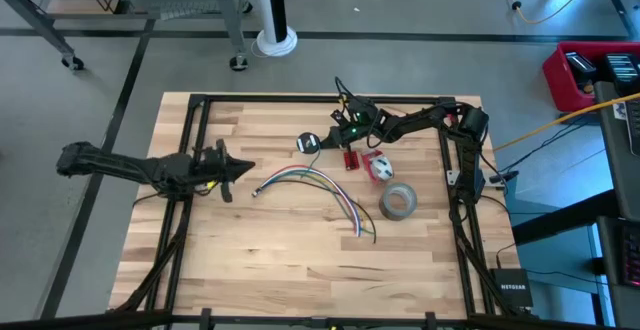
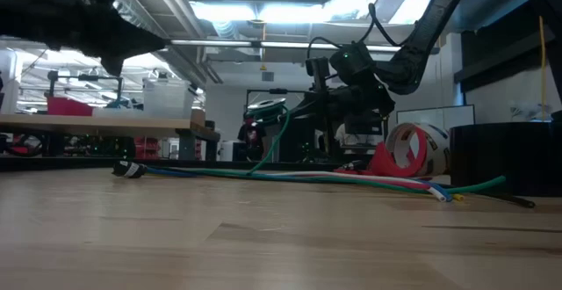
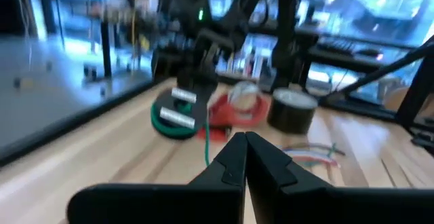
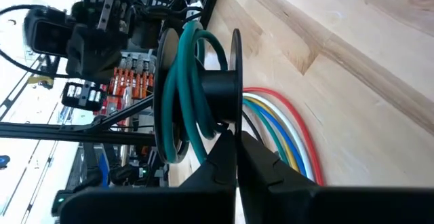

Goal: Coil cords
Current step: Coil green wire onto the spool

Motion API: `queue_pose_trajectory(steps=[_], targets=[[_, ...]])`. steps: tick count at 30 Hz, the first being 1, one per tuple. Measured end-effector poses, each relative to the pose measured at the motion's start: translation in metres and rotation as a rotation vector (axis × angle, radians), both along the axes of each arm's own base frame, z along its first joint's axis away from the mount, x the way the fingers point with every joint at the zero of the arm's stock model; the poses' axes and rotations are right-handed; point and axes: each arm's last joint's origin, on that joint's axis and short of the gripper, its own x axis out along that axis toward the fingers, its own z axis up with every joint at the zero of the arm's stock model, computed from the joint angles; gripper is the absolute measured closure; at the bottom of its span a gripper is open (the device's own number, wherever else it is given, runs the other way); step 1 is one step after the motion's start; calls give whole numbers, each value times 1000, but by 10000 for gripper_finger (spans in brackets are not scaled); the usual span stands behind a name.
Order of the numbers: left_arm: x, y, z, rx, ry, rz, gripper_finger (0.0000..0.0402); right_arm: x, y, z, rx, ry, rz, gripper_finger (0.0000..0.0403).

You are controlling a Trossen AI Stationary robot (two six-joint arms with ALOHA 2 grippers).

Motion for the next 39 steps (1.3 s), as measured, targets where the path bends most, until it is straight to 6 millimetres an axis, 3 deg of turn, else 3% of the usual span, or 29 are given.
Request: queue_pose_trajectory(steps=[5, 15, 27, 39], targets=[[-2, 1, -15, 81, -66, -1, 401, 0, 0, 0, 4, -1, 6, 402], [-2, 4, -29, 278, 132, -3, 401, 0, 0, 1, 2, -5, 7, 402], [-6, 10, -47, 56, 250, 74, 401, 0, 0, 1, -6, -10, 8, 402], [-6, 12, -46, 80, 258, 102, 401, 1, 0, 1, -17, -17, 3, 402]])
